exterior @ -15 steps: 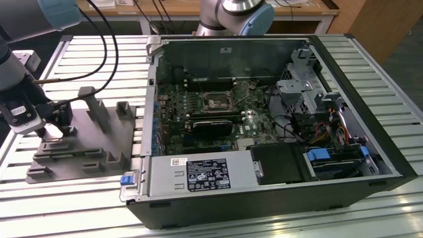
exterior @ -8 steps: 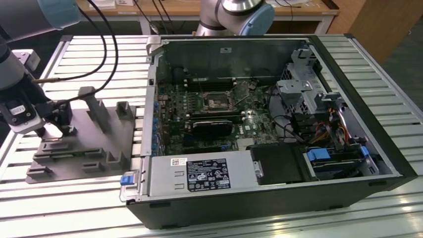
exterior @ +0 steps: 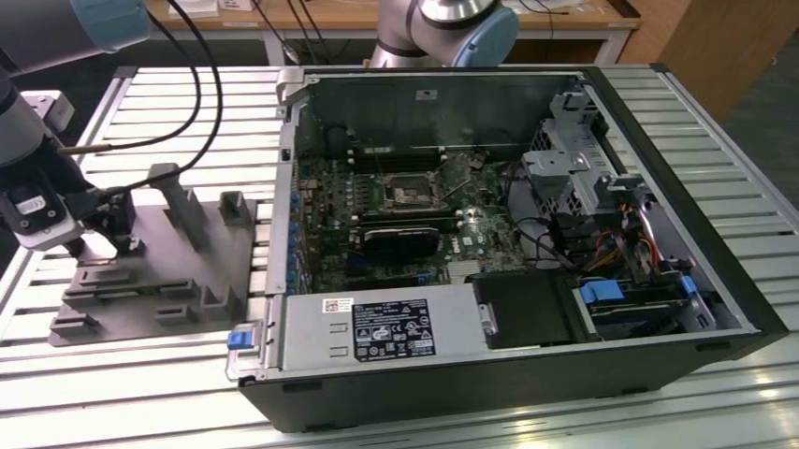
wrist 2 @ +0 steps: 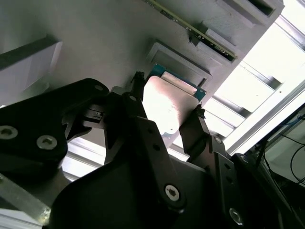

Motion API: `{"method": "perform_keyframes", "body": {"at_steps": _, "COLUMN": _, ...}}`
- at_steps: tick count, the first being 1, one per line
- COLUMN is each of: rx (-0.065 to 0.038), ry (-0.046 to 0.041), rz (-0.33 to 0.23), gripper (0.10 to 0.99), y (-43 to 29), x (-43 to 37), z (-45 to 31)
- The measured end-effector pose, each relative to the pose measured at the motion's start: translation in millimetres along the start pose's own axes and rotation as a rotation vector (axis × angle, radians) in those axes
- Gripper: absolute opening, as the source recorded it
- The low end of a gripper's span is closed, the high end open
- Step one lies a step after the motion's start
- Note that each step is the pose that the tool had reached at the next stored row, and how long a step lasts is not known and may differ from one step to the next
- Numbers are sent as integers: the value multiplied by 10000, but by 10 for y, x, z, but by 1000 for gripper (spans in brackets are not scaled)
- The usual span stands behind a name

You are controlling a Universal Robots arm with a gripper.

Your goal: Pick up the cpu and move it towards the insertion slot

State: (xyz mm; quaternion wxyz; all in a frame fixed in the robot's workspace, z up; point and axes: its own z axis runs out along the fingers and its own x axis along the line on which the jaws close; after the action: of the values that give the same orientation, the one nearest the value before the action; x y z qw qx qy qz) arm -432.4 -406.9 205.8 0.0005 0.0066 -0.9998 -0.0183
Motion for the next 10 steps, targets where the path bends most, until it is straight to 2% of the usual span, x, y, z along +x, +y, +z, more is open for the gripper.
{"method": "perform_keyframes", "body": {"at_steps": 10, "rx": 0, "ry": -1, "rz": 0, "gripper": 545, "y": 3, "x": 0, "z": -19}}
